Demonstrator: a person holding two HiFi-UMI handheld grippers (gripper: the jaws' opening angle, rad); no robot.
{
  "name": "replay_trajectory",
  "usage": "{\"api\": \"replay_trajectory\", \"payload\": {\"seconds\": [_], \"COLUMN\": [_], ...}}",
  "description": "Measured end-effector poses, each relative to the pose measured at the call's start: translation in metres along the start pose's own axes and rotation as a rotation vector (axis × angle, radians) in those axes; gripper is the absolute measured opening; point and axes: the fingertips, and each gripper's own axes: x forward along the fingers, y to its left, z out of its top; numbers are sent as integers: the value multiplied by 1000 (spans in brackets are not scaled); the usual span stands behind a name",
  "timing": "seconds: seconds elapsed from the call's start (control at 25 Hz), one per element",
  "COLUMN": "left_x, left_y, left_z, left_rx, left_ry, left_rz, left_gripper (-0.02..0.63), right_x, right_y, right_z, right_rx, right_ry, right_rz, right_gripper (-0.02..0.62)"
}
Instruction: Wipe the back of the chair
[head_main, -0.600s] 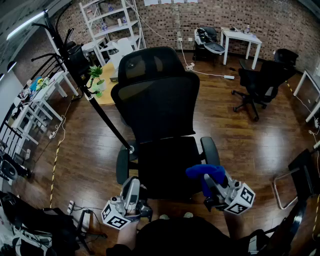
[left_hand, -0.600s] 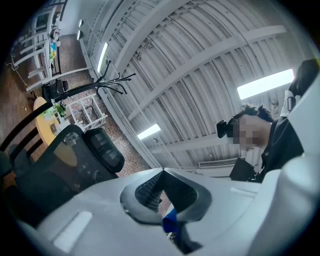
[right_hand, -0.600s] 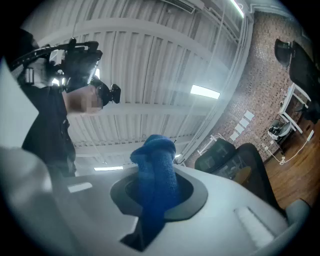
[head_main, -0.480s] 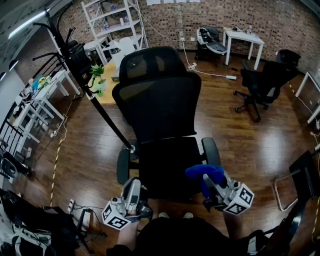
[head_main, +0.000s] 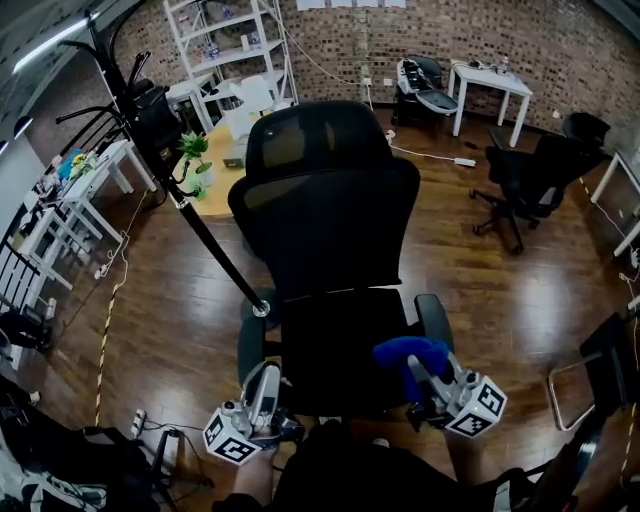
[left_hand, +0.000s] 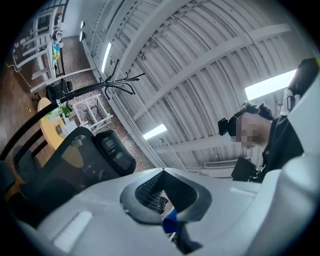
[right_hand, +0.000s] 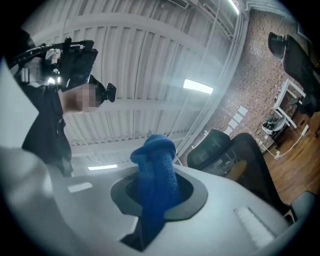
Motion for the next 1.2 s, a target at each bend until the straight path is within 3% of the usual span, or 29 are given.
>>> {"api": "replay_trajectory", "payload": {"seconds": [0.36, 0.64, 0.88, 1.08, 1.2], "left_x": [34, 48, 47, 14, -8], "left_y": [104, 148, 147, 153, 159], "left_z": [52, 56, 57, 72, 84], "left_rx": [-67, -94, -59, -25, -3], "left_ry": [10, 1, 8, -65, -112], "left_rz": [-46, -19, 9, 104, 175], "left_gripper": [-11, -11, -11, -11, -11], "right_x": [98, 166, 290, 402, 462], "right_y": [-50, -105, -134, -158, -171], "right_z": [-6, 36, 59, 60, 55], "right_rx": [-123, -243, -246, -298, -258], "right_ry": [30, 33, 51, 148, 187], "right_rz": [-94, -161, -25, 25, 44], "right_gripper": [38, 38, 38, 38, 38]}}
